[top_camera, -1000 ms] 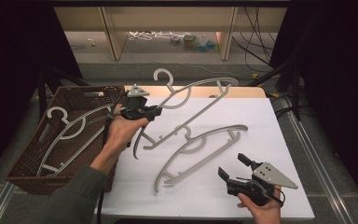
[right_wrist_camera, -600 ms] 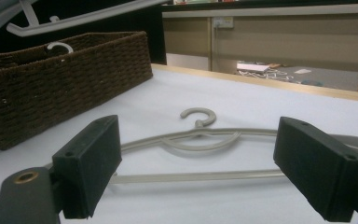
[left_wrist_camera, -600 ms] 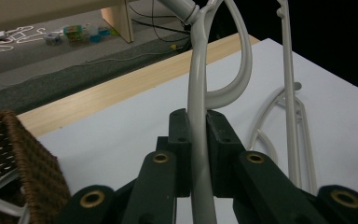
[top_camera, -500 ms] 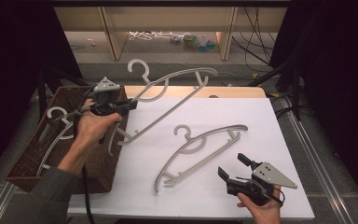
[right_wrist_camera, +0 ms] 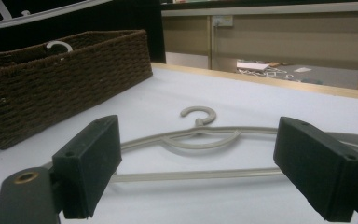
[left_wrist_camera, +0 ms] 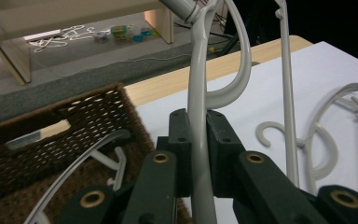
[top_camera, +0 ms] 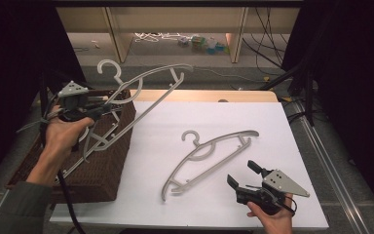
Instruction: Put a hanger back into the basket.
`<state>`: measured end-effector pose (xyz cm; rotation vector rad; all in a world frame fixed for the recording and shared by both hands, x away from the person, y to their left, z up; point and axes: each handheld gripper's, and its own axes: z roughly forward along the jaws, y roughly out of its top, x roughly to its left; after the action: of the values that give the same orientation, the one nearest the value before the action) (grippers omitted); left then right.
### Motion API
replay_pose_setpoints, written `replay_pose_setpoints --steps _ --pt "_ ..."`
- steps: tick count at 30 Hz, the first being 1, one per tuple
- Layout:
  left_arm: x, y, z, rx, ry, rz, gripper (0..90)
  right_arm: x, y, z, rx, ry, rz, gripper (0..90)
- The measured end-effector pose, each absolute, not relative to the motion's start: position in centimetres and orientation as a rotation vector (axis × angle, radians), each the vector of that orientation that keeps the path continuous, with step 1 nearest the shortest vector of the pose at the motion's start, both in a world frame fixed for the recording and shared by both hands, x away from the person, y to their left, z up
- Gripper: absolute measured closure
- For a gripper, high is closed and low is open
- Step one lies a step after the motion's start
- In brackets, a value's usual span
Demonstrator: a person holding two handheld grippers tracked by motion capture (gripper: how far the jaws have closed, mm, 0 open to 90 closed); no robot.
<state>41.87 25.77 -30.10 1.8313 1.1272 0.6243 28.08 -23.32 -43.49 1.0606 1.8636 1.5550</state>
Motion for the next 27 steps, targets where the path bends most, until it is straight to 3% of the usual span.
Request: replay_pose_setpoints --steps 16,27 --pt "41.5 33.9 -32.3 1.763 1.233 0.719 81.6 28.2 -23.3 -43.7 1.064 1.87 1.558 15.9" --pt "40.9 36.8 -33.6 1.757 1.276 0.769 81.7 28.2 -23.2 -43.7 1.066 1.861 1.557 15.8"
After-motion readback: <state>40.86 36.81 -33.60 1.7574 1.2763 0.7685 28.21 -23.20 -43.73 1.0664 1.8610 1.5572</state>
